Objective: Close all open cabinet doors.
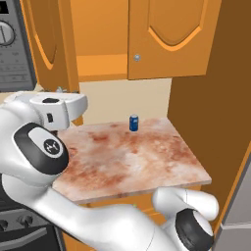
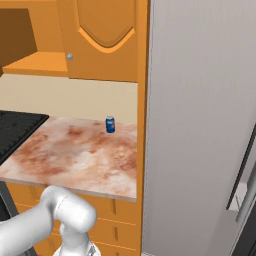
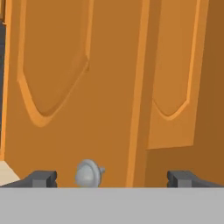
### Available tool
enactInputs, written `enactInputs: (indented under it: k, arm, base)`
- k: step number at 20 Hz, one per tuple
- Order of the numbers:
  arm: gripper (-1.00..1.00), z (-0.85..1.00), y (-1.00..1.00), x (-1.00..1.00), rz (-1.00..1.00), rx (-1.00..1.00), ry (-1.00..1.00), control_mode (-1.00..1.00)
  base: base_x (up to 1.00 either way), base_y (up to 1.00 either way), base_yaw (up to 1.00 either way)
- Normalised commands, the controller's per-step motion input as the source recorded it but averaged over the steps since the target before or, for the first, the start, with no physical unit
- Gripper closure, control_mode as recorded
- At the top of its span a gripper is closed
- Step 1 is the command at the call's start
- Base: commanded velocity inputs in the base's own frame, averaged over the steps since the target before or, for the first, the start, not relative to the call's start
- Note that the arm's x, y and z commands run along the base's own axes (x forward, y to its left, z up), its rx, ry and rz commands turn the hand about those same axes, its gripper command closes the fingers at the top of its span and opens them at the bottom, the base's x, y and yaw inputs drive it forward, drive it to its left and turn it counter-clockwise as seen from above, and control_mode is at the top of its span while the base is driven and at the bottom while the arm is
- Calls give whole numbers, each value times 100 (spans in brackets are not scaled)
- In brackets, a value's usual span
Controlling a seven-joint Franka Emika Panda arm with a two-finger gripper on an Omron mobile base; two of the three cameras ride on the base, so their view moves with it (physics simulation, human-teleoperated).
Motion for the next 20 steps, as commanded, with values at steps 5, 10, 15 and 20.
enactInputs:
  k: [5,10,15,20]
  arm:
    - [-100,0,-17,29,0,0,0,-100]
    - [-100,-3,-48,30,0,0,0,-100]
    - [-100,-9,-38,61,-5,0,0,-100]
    - [-100,-27,-45,95,-23,-4,0,-100]
  base:
    - [0,0,0]
    - [0,0,0]
    - [0,0,0]
    - [0,0,0]
